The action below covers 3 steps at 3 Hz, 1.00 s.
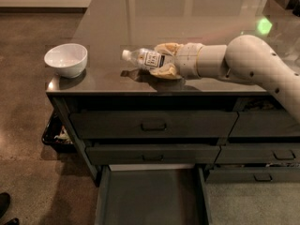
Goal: Pick blue plastic bottle from bottom drawer and place on counter
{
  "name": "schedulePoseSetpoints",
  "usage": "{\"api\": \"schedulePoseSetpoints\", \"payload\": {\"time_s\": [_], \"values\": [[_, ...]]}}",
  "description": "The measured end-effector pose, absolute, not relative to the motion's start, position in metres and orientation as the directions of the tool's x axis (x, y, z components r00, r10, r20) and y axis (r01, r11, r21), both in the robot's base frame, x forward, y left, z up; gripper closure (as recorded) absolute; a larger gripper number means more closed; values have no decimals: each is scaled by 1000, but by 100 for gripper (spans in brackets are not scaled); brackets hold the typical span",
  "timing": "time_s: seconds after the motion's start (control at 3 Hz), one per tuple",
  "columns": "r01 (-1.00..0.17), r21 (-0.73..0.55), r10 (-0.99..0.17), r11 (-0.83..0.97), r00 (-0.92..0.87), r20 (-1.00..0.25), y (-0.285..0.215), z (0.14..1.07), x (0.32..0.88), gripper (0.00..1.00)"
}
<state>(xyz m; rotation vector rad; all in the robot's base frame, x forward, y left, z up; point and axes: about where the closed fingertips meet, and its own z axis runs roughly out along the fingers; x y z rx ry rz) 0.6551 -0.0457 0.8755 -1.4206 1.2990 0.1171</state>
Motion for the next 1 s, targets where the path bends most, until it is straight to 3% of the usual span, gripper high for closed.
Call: {"api": "schedulePoseSetpoints", "payload": {"time_s": [0.33, 0.67, 1.0], "values": [[-727, -635, -613, 262, 383, -691, -46, 876, 655, 12], [-727, -635, -613, 262, 383, -691, -46, 876, 655, 0], [-727, -635, -613, 262, 383, -691, -46, 876, 655, 0]]}}
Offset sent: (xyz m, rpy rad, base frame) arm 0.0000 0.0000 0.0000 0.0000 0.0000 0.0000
